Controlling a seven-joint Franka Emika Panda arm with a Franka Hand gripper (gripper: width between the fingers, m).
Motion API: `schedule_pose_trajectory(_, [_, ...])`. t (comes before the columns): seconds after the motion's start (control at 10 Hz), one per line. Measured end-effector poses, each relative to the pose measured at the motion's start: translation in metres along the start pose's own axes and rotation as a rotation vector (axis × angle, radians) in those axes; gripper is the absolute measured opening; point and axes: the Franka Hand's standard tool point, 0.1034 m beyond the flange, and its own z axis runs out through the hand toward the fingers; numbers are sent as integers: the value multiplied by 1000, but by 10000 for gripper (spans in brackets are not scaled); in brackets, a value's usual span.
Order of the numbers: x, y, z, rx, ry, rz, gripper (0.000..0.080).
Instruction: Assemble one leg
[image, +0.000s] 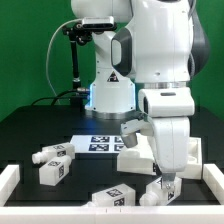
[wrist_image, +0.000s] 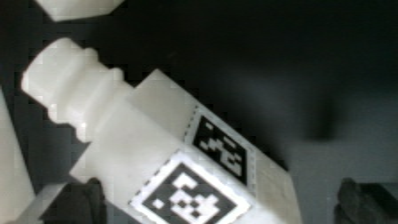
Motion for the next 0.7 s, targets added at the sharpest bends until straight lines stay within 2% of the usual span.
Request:
schedule_pose_trajectory(0.3, [4, 5, 1, -17, 8, 0, 650])
schedule_pose_trajectory(0.7, [4, 7, 0, -21, 8, 1, 650])
